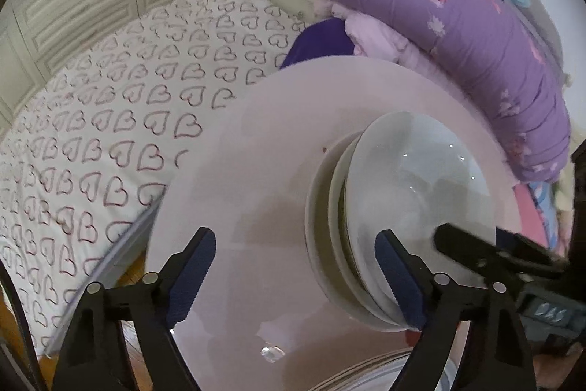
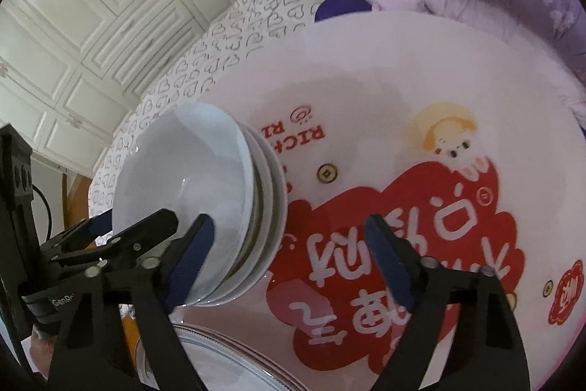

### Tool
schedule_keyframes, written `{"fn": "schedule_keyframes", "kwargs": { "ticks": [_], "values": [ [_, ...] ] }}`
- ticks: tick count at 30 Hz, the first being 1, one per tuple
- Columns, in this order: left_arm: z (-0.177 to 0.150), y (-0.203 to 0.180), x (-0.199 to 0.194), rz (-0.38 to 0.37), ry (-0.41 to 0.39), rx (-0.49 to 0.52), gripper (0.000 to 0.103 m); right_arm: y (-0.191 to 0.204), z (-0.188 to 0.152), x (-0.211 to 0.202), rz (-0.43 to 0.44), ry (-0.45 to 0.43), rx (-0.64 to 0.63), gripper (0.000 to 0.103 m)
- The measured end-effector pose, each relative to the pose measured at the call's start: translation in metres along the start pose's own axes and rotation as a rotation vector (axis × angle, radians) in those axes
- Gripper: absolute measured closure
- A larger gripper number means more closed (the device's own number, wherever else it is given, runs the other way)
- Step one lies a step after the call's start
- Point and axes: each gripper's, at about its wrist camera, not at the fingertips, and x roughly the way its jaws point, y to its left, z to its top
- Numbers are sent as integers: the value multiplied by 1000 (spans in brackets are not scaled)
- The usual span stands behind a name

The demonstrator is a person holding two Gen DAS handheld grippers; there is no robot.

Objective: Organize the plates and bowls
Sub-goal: 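Close both grippers on the rim of the stacked bowls, then lift the bowl stack with both grippers and carry it over the plate stack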

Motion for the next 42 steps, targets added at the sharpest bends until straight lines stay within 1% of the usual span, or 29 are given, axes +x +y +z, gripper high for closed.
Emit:
{"fn": "schedule_keyframes", "kwargs": {
  "ticks": [1, 3, 4, 5, 6, 7, 8, 9, 13, 17, 26, 31, 37, 38, 40, 41, 42],
  "values": [
    [2, 2, 2, -7, 6, -5, 25, 0, -1, 3, 12, 10, 6, 30],
    [5, 6, 7, -45, 17, -22, 34, 0, -1, 10, 54, 31, 31, 39],
    [7, 10, 7, -56, 14, -26, 36, -1, -1, 11, 72, 34, 40, 48],
    [9, 10, 7, -75, 15, -26, 45, 1, -1, 12, 92, 37, 45, 56],
    [11, 10, 6, -92, 15, -21, 56, 3, -1, 12, 109, 35, 46, 61],
    [12, 9, 4, -103, 14, -12, 64, 6, -1, 11, 101, 33, 43, 61],
    [11, 7, 1, -93, 12, 1, 72, 9, -1, 10, 85, 28, 35, 61],
    [10, 6, -1, -68, 4, 8, 73, 13, -2, 9, 64, 21, 27, 62],
    [9, 13, -4, -78, -1, -6, 73, 10, -4, 7, 64, 11, 52, 65],
    [5, 15, -8, -77, 3, -18, 73, 11, -5, 4, 46, 6, 57, 68],
    [-4, 4, -18, -76, -8, -26, 76, 14, -11, -4, 43, -7, 61, 74],
    [-9, 0, -26, -78, -15, -19, 76, 15, -13, -11, 41, -17, 63, 75],
    [-15, -2, -20, -74, 13, -20, 76, 10, -18, -6, 28, -3, 76, 75],
    [-14, -2, -20, -72, 4, -15, 74, 8, -19, -5, 31, -8, 75, 75],
    [-13, -4, -19, -64, 3, 0, 75, 8, -19, -5, 33, -8, 74, 75],
    [-13, -6, -18, -60, 6, 7, 74, 8, -19, -5, 37, -4, 73, 72],
    [-12, -7, -17, -52, 7, 15, 70, 9, -18, -5, 39, -4, 72, 71]
  ]
}}
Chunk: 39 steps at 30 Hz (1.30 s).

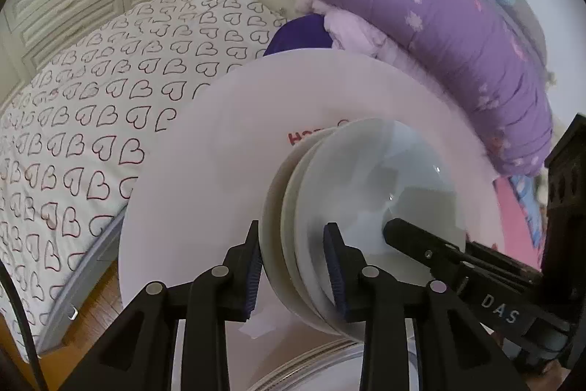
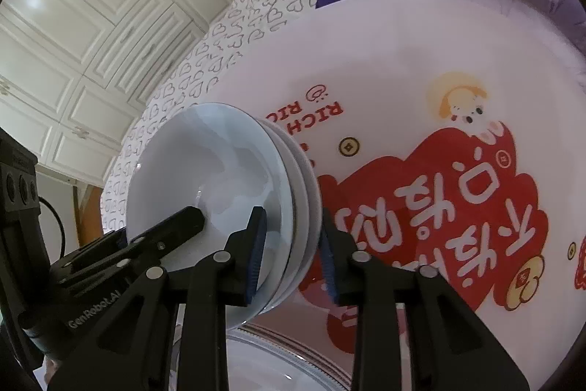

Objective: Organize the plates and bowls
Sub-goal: 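Lift the bowl stack with both grippers and carry it over the plate stack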

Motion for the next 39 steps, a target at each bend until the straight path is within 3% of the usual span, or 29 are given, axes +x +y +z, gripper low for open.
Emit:
{"fn": "schedule_keyframes", "kwargs": {
  "ticks": [3, 5, 7, 9, 11, 21, 30, 39],
  "values": [
    [-1, -2, 3, 17, -3, 9, 54, 1, -3, -1, 14, 2, -2, 66],
    [-2, 1, 7, 16, 1, -11, 51, 2, -6, 0, 15, 4, 1, 65],
    [-3, 1, 9, 0, 3, -20, 55, 3, -8, -1, 15, 1, 7, 66],
    [-5, -5, 7, -24, 0, -14, 69, 6, -11, -1, -2, -12, 2, 69],
    [-8, -7, 4, -1, -12, -24, 71, 7, -13, -2, -19, -21, 7, 72],
    [-19, -3, -16, -21, -22, -50, 70, 5, -18, -17, -3, -33, 42, 74],
    [-31, -9, -60, -41, -37, -36, 71, 12, -25, -48, 3, -52, 35, 74],
    [-71, -28, -112, -23, -63, 17, 72, 23, -56, -87, 2, -75, 27, 74]
  ]
}}
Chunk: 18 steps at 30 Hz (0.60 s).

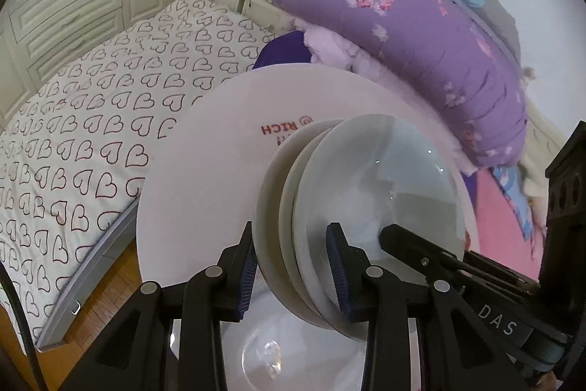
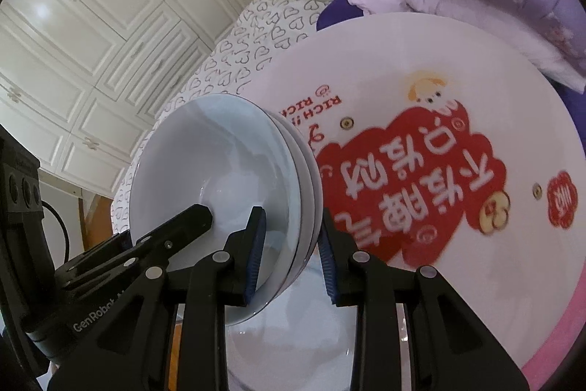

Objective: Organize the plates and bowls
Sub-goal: 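Lift the bowl stack with both grippers and carry it over the plate stack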

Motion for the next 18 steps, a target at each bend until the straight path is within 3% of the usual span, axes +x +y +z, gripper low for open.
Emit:
{"fn": "schedule_keyframes", "kwargs": {
  "ticks": [9, 18],
  "values": [
    [-59, -1, -48, -10, 2, 4, 72, 3, -52, -25, -6, 4, -6, 74],
    [-98, -4, -53, 3, 50, -12, 72, -2, -94, -21, -17, 47, 3, 74]
  ]
}}
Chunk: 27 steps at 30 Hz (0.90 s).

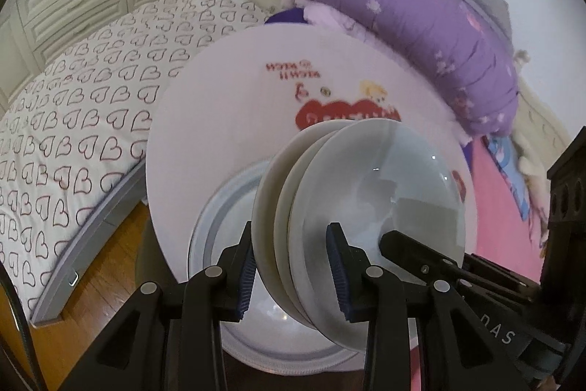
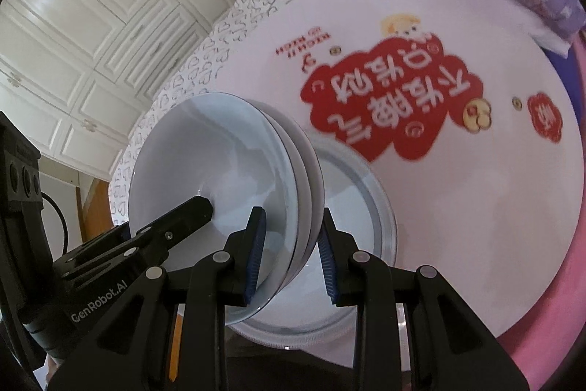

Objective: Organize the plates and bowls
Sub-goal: 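Lift the bowl stack with both grippers and carry it over the plate stack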

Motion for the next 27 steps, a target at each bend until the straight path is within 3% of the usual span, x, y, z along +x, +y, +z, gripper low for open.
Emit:
{"fn": "schedule_keyframes", "kwargs": {
  "ticks": [12, 23, 25, 27],
  "values": [
    [-11, 5, 21, 11, 54, -10, 69, -5, -18, 19, -13, 49, 14, 74],
    [-7, 8, 29, 3, 31, 10, 68, 0, -12, 22, -8, 33, -8, 69],
    [-10, 9, 28, 7, 20, 19, 66, 1, -13, 22, -7, 24, -13, 68],
    [-11, 9, 23, 21, -5, 23, 54, 0, -12, 21, -10, 4, -13, 66]
  ]
}}
